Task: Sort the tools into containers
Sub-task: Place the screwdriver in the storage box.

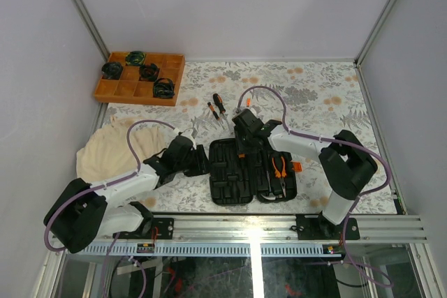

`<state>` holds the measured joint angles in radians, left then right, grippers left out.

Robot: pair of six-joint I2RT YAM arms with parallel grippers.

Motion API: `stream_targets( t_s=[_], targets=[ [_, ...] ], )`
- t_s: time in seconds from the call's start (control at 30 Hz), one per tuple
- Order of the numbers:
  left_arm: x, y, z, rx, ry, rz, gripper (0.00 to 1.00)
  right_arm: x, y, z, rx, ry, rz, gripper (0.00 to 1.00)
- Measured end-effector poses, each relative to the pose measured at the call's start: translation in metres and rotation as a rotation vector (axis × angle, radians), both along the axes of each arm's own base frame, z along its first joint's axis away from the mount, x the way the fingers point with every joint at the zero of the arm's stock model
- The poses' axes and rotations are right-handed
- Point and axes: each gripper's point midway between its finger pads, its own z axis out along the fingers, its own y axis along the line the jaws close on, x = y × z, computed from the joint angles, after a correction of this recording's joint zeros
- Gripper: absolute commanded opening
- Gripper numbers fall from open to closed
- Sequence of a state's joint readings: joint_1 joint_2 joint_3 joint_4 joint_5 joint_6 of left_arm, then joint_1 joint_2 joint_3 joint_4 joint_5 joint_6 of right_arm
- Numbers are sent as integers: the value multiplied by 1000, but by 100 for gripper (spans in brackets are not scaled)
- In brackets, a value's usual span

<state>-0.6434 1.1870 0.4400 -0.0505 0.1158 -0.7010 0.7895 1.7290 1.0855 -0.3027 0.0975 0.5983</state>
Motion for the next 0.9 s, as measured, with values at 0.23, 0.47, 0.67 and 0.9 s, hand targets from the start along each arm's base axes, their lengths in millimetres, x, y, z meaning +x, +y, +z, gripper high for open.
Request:
stream_targets(
  t_s=[0.23,0.47,0.67,0.9],
  targets=[
    [-2,-1,-2,-9,2,-7,42,10,2,-2,-26,-19,-15,42],
    [-2,-3,-2,-18,0,-12,41,18,4,-4,-49,-28,-24,50],
    [-1,-3,-2,-21,-4,-12,39,19,2,-4,-56,-34,-27,52],
    [-2,-6,-1,-38,-1,-16,34,17,-1,13,-50,-55,-9,52]
  ],
)
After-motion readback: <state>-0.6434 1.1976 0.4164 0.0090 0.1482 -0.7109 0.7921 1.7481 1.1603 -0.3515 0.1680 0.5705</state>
